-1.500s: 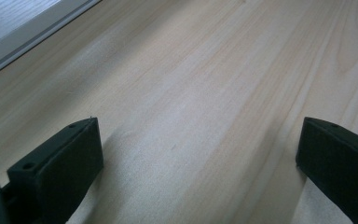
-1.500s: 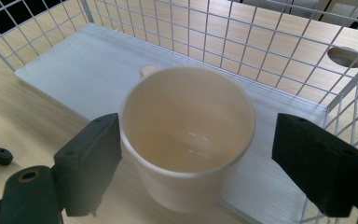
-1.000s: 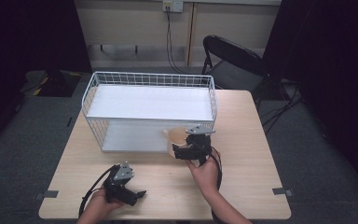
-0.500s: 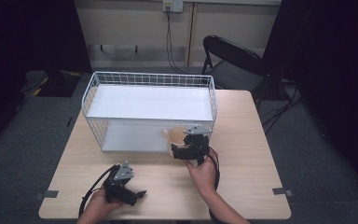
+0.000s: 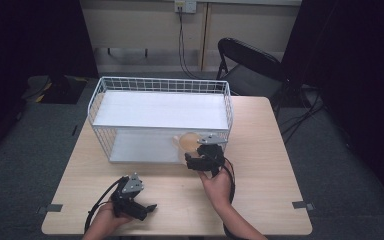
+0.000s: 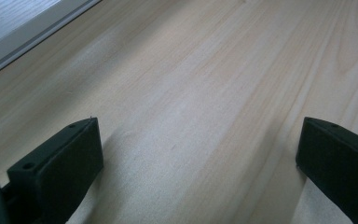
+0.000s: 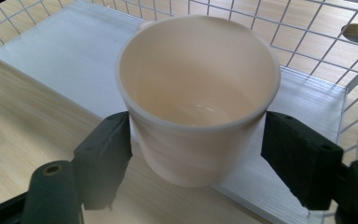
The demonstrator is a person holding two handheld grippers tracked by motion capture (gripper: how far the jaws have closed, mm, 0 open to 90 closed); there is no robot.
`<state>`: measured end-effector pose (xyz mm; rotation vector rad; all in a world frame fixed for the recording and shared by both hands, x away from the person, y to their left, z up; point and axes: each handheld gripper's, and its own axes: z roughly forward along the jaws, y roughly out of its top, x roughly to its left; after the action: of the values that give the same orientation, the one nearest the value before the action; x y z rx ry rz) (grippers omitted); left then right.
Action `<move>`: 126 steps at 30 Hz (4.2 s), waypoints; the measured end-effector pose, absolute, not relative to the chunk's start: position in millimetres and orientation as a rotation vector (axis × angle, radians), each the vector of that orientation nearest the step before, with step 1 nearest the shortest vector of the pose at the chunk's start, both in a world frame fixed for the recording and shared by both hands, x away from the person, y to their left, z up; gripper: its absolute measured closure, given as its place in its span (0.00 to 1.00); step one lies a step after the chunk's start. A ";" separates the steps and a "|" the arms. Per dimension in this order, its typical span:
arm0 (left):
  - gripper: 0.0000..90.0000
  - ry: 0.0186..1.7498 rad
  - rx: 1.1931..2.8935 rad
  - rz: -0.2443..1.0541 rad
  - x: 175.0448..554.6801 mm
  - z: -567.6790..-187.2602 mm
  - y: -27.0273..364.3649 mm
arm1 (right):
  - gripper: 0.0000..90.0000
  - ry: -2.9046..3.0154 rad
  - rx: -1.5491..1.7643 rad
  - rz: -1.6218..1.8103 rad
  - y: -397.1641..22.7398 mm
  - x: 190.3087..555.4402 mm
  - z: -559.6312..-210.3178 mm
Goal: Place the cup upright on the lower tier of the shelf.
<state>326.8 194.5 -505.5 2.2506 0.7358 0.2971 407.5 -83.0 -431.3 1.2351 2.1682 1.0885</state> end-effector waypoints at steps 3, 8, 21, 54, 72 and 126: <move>0.00 0.736 2.252 0.297 326.8 -505.4 194.5 | 0.31 2.164 1.230 1.084 -82.5 406.9 -430.7; 0.00 0.736 2.250 0.297 326.8 -505.5 194.5 | 0.35 2.165 1.219 1.076 -81.1 407.7 -432.4; 0.00 0.736 2.251 0.297 326.7 -505.4 194.5 | 0.46 2.161 1.204 1.070 -75.4 410.1 -433.4; 0.00 0.736 2.252 0.296 326.8 -505.3 194.5 | 0.45 2.173 1.126 1.104 -65.0 415.0 -437.6; 0.00 0.742 2.249 0.299 326.2 -505.4 194.5 | 0.15 2.260 1.049 1.197 -77.3 396.0 -432.7; 0.00 0.754 2.243 0.303 325.5 -505.6 194.9 | 0.16 2.293 1.027 1.250 -164.1 366.1 -436.0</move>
<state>325.5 194.9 -505.6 2.2434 0.7544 0.3030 366.1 -164.1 -436.0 1.0269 2.2932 1.2497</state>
